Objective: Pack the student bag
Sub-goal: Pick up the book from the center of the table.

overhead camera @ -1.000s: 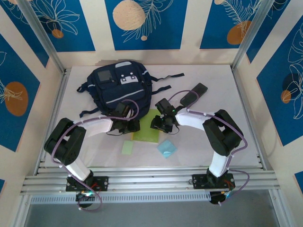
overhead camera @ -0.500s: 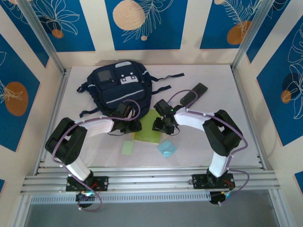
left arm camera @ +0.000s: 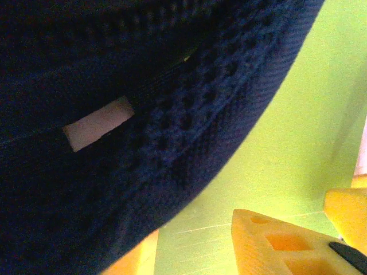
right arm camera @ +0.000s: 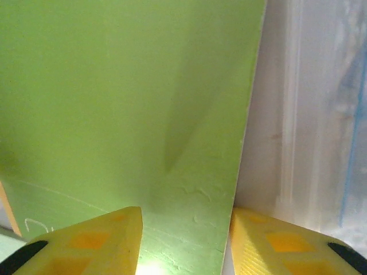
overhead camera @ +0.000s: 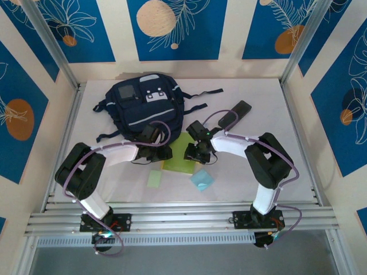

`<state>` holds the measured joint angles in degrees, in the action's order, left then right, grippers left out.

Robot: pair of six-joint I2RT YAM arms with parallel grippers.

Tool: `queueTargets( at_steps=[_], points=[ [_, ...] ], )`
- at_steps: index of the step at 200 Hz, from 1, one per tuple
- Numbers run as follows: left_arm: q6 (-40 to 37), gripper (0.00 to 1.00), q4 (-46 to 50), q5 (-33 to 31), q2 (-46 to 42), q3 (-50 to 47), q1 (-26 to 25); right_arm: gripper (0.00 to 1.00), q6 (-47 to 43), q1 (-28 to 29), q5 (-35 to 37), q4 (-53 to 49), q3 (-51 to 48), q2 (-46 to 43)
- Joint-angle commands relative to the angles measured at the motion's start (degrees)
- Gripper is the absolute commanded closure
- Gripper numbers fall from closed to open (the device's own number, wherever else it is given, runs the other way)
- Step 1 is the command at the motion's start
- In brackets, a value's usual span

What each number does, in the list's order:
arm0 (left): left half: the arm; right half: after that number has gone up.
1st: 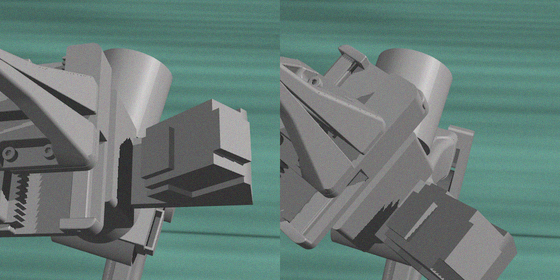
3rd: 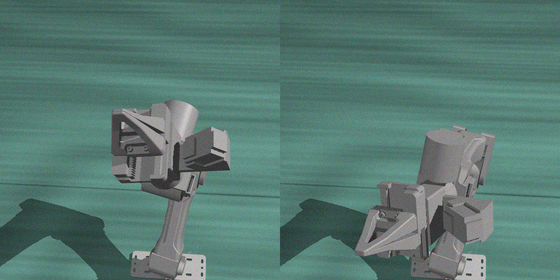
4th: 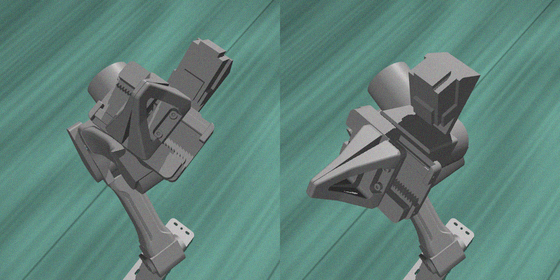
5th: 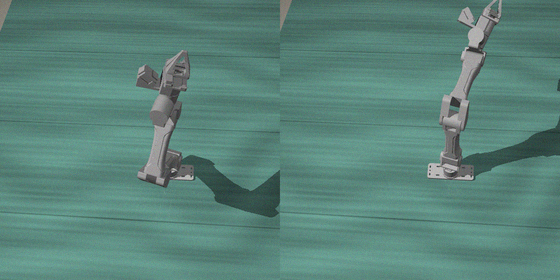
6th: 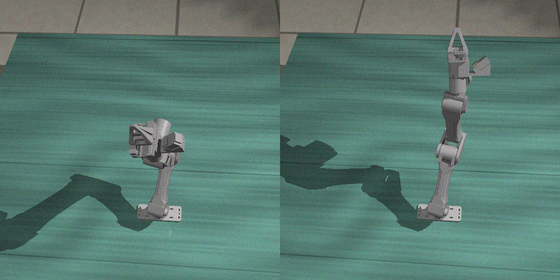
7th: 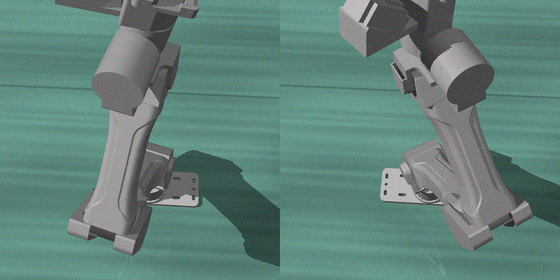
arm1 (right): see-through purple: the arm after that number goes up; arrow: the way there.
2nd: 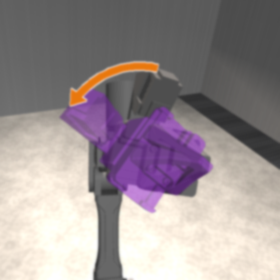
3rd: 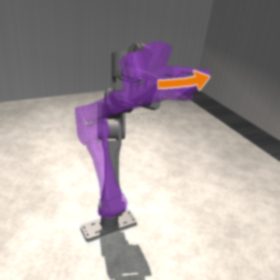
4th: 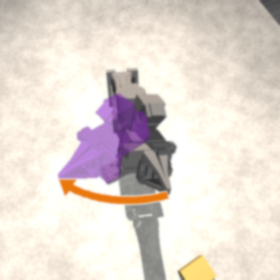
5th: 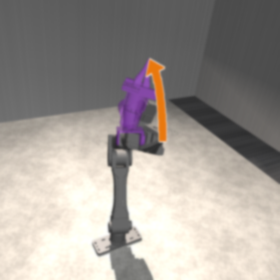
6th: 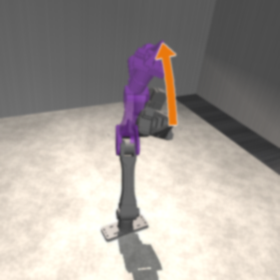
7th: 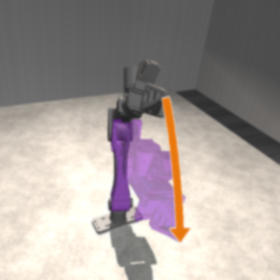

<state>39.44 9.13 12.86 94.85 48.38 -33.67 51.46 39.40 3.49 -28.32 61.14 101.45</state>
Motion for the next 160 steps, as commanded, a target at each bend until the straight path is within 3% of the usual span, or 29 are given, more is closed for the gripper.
queueTargets(
  at_steps=[1, 54, 95, 160],
  points=[
    [1.1, 0.56, 0.7, 2.6, 1.8, -1.0, -2.1, 0.58, 0.7, 0.1, -4.1, -1.0, -0.5, -4.9],
    [0.7, 0.55, 1.7, 2.3, 1.8, -0.4, -2.1, 0.74, 1.7, -0.2, -5.7, -0.8, -0.7, -3.6],
    [0.5, 0.54, 2.3, 2.2, 1.5, 0.2, -2.3, 1.00, 2.3, -1.1, -6.1, 0.0, -1.8, -5.6],
    [3.3, 0.29, 1.8, 3.0, -3.0, 4.0, -1.7, 1.00, -2.3, -8.4, -16.7, 3.3, -3.0, -12.3]
  ],
)
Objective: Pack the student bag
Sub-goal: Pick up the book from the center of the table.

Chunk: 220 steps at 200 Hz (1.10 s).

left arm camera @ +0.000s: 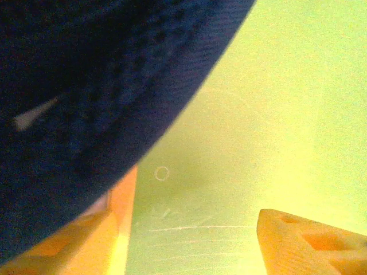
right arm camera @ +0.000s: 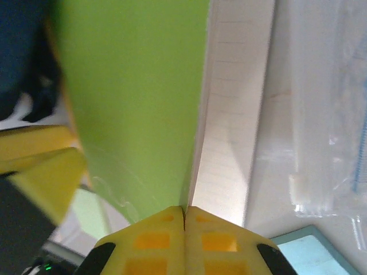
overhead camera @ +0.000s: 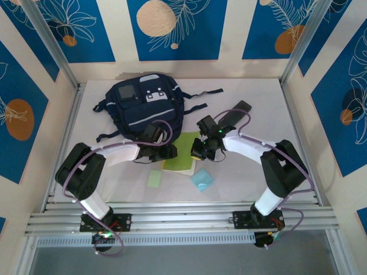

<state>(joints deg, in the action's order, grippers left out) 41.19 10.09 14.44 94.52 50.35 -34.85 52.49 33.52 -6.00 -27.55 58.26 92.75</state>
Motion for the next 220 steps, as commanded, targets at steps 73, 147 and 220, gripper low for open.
queueTargets(
  at_steps=[73, 147, 220],
  points=[
    [15.2, 0.21, -19.4, 4.2, 0.5, -4.1, 0.0, 1.00, -5.8, -12.1, -24.1, 14.8, -8.7, -7.8],
    [15.6, 0.20, -19.2, 3.7, 1.9, -6.2, -0.6, 1.00, 1.6, -18.6, -35.3, 28.7, -17.3, -9.0],
    [23.5, 0.26, -38.1, 7.4, 8.2, -6.9, -4.1, 1.00, 3.2, -20.3, -37.6, 32.4, -20.5, -7.6]
  ],
)
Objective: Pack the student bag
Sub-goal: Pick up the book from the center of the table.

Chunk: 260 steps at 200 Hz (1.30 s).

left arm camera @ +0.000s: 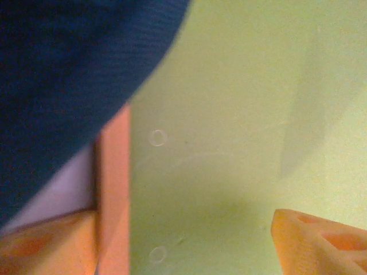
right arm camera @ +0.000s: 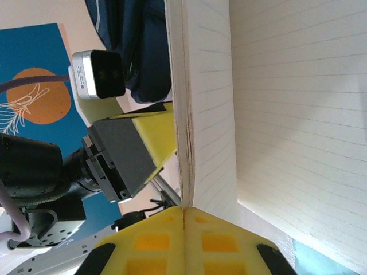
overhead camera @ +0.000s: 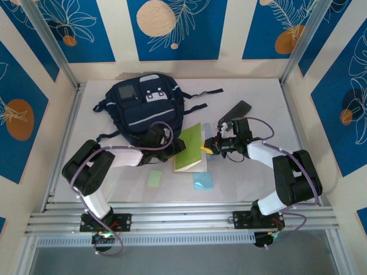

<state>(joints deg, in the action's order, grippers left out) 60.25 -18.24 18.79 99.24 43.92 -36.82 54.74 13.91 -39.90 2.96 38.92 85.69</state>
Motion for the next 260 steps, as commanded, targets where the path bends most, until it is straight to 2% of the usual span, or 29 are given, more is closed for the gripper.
queueTargets(
  at_steps=[1, 26, 99, 134, 160, 175, 203, 219, 230, 248, 260],
  points=[
    [4.6, 0.26, -10.1, 3.1, 3.5, -0.5, -2.2, 1.00, 0.9, -0.7, -3.6, 1.8, -1.2, -0.5],
    [6.9, 0.30, -16.3, 3.5, 3.5, -1.5, -2.4, 1.00, -0.6, -1.6, -2.9, 0.3, -2.1, -0.3],
    [7.2, 0.46, -20.1, 4.8, 0.3, -0.9, -2.7, 1.00, -9.2, -2.9, 3.9, -7.3, -2.2, 4.4],
    [6.7, 0.52, -19.5, 5.9, 0.8, 0.1, -3.1, 1.00, -9.1, -2.5, 3.6, -4.6, -2.0, 7.6],
    [3.3, 0.54, -13.2, 7.2, 0.9, 1.6, -3.3, 1.00, -8.6, -2.1, 2.9, -2.7, -1.8, 8.3],
    [1.7, 0.65, -9.7, 7.3, 0.5, 1.9, -3.4, 1.00, -9.1, -2.3, 3.0, -3.5, -1.3, 8.4],
    [-2.6, 0.99, -1.8, 6.0, -1.2, 3.1, -3.4, 1.00, -9.8, -2.7, 3.2, -5.3, -0.9, 7.9],
    [-3.6, 1.00, 1.1, 5.3, -2.4, 4.4, -3.3, 1.00, -9.7, -3.1, 4.2, -8.1, 0.0, 6.6],
    [-3.1, 1.00, 1.4, 5.5, -3.0, 5.7, -3.3, 0.83, -10.0, -3.2, 5.4, -11.3, 1.1, 4.7],
    [-0.5, 1.00, -0.5, 6.4, -3.4, 8.3, -3.3, 0.38, -10.1, -3.4, 8.6, -17.1, 2.9, -0.4],
    [1.2, 1.00, -3.3, 6.7, -3.4, 10.3, -3.3, 0.23, -10.1, -3.5, 13.0, -21.1, 4.6, -4.7]
  ],
)
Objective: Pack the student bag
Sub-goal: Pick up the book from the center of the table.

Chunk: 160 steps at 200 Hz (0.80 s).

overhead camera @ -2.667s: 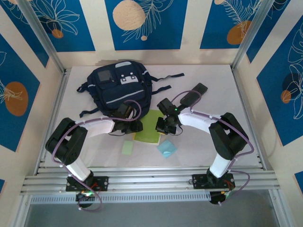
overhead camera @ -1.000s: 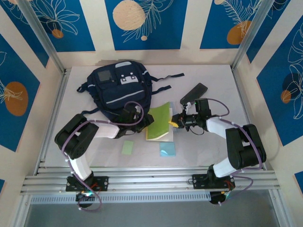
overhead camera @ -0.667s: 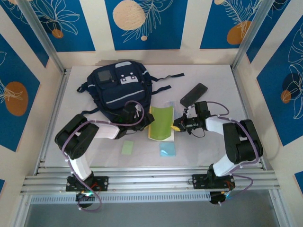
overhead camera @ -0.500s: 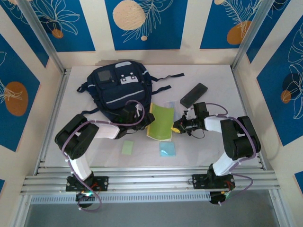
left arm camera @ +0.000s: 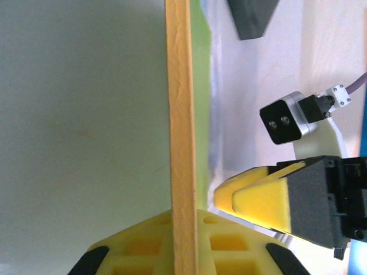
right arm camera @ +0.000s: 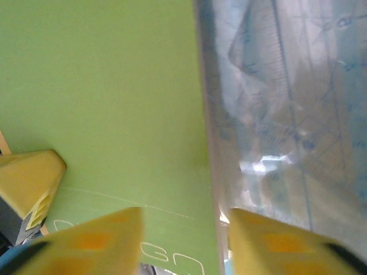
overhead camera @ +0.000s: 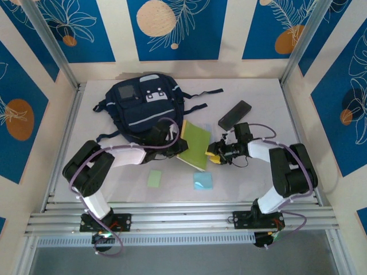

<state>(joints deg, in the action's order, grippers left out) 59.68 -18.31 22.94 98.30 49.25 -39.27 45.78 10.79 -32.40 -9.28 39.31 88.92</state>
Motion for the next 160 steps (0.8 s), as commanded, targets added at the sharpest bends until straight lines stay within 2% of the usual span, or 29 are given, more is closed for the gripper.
queueTargets(
  at_steps=[1, 19, 33, 54, 72, 101, 128, 160],
  points=[
    [1.9, 1.00, -3.5, 2.5, -2.5, 5.2, -0.9, 0.22, -1.1, -0.4, 5.9, -9.3, 4.4, -8.1],
    [3.0, 1.00, -6.4, 0.1, -2.4, 8.1, -0.7, 0.08, 0.1, -1.0, 12.4, -15.2, 6.8, -14.5],
    [2.8, 1.00, -7.2, -4.1, -1.9, 10.6, -0.3, 0.00, 3.0, -1.5, 13.8, -15.5, 7.4, -18.2],
    [3.5, 1.00, -10.8, -10.5, 0.0, 13.6, 0.7, 0.01, 11.2, -0.7, 12.8, -11.1, 6.4, -20.8],
    [2.8, 1.00, -12.2, -17.3, 1.5, 15.9, 0.6, 0.01, 20.1, 2.1, 14.7, -1.8, 3.6, -21.7],
    [6.6, 1.00, -16.3, -23.2, 4.3, 16.8, 0.7, 0.01, 32.8, 9.6, 25.9, 19.1, -2.1, -21.3],
    [9.7, 1.00, -19.0, -25.9, 4.2, 15.3, 0.6, 0.01, 36.6, 15.1, 36.1, 29.7, -2.7, -18.9],
    [12.2, 1.00, -22.1, -29.1, 2.3, 11.7, 0.5, 0.01, 40.4, 17.3, 38.0, 38.1, -1.9, -13.6]
  ],
)
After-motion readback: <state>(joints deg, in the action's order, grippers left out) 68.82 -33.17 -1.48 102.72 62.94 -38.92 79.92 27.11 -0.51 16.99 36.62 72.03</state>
